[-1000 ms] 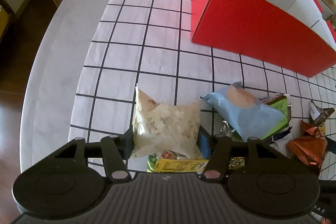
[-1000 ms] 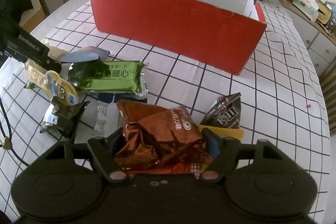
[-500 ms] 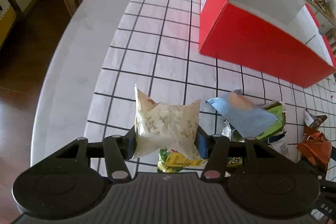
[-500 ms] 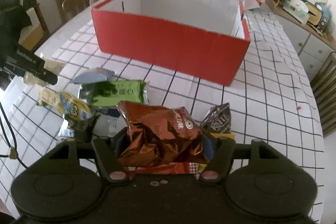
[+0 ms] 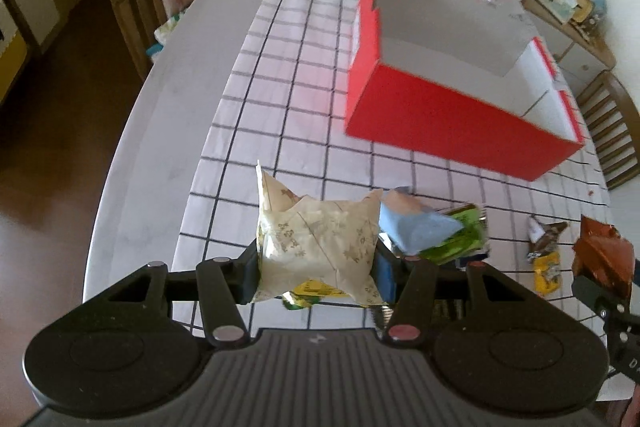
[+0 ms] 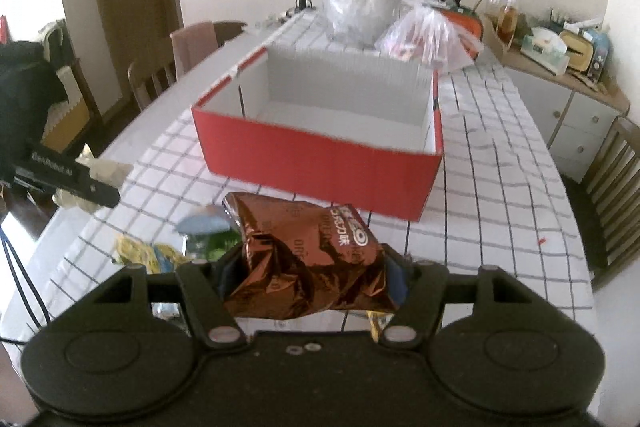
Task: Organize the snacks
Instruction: 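Carry both snacks over the red box and open both tools to drop them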
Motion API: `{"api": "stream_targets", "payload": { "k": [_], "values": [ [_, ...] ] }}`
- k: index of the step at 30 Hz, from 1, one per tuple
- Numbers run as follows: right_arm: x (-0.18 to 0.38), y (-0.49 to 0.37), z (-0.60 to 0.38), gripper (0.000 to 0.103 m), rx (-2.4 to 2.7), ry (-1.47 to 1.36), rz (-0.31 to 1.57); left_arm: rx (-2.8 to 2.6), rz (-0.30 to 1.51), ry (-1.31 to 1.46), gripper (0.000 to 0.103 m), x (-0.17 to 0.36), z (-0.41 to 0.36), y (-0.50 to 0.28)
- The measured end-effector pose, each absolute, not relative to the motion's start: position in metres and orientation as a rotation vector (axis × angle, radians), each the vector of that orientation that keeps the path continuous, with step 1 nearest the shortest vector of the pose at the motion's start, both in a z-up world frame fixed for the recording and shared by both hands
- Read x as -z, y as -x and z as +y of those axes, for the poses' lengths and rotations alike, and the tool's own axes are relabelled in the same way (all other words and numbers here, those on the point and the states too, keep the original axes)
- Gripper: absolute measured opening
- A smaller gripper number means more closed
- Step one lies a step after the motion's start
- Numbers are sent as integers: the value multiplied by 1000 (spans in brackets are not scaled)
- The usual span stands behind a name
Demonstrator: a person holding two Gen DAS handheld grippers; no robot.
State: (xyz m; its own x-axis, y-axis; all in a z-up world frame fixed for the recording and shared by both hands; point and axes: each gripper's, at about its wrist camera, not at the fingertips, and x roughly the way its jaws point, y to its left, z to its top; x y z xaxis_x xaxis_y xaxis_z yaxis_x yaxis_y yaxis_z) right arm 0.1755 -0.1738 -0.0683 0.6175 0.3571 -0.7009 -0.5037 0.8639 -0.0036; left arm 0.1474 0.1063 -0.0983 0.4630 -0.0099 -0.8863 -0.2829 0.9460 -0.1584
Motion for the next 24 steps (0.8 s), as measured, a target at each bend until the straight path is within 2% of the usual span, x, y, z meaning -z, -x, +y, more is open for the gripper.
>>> {"api": "stream_targets", "payload": {
  "k": [12, 24],
  "values": [
    [32, -215, -168, 67, -488, 186, 676, -87, 981, 224, 54, 46, 64, -176],
    [23, -287, -157, 68, -451, 189, 671, -52, 930, 155, 54, 17, 33, -249]
  ]
}}
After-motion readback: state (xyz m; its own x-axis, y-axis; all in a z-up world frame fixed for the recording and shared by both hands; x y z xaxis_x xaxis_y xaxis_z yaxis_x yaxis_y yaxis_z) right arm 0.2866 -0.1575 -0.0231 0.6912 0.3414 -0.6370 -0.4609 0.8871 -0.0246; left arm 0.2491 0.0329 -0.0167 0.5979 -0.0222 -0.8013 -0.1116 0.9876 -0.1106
